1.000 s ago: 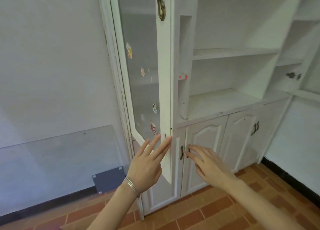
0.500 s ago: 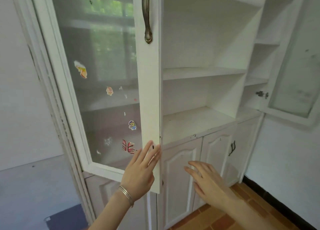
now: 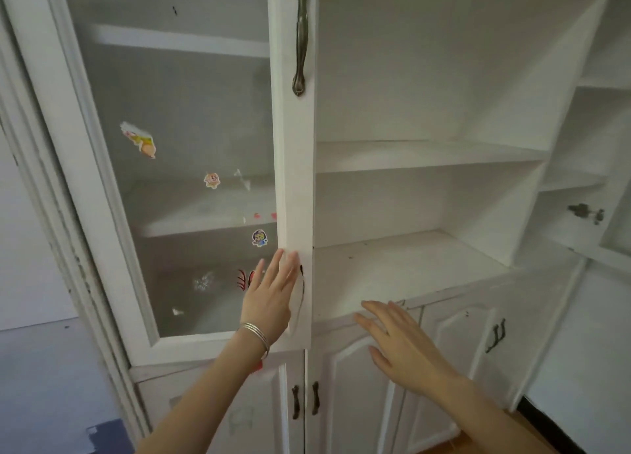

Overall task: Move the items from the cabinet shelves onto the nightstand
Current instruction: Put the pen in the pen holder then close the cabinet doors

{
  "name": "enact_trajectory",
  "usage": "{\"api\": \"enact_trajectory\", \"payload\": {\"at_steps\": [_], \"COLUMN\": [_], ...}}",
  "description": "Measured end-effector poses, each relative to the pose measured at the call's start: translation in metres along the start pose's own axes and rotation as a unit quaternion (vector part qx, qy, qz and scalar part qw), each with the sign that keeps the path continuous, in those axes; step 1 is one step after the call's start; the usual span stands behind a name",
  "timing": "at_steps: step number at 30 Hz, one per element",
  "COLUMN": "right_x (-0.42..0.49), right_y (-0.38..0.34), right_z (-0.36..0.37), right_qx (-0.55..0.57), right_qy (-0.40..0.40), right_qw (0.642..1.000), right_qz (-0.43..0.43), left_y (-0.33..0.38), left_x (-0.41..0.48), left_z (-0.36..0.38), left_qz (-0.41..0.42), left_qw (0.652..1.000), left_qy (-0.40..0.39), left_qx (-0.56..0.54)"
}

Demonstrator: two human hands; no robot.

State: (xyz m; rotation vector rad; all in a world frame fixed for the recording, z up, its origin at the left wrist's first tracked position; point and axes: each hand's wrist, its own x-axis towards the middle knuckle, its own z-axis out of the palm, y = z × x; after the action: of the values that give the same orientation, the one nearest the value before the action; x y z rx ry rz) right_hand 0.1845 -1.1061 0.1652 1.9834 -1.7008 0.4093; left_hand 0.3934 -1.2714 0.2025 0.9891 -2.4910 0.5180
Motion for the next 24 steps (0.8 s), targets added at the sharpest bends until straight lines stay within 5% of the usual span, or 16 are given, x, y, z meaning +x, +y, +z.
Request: {"api": "enact_trajectory", "payload": {"at_steps": [11, 24], "right_x": [0.093, 0.117], "right_y": [0.044, 0.059], "right_z": [0.05, 0.069], "right_qx": [-0.037, -0.007], "right_qy": [-0.013, 0.0], "right_qw": [0.999, 1.0], "right_qz": [-0.03, 0.016], "left_y": [-0.012, -0.024], "left_x": [0.053, 0.056], "left_z": [0.052, 0.051], "left_qz": [-0.04, 0.022], "left_qw": [0.997, 0.996], "left_qy": [0.058, 0.079], "left_qx": [-0.044, -0.032]}}
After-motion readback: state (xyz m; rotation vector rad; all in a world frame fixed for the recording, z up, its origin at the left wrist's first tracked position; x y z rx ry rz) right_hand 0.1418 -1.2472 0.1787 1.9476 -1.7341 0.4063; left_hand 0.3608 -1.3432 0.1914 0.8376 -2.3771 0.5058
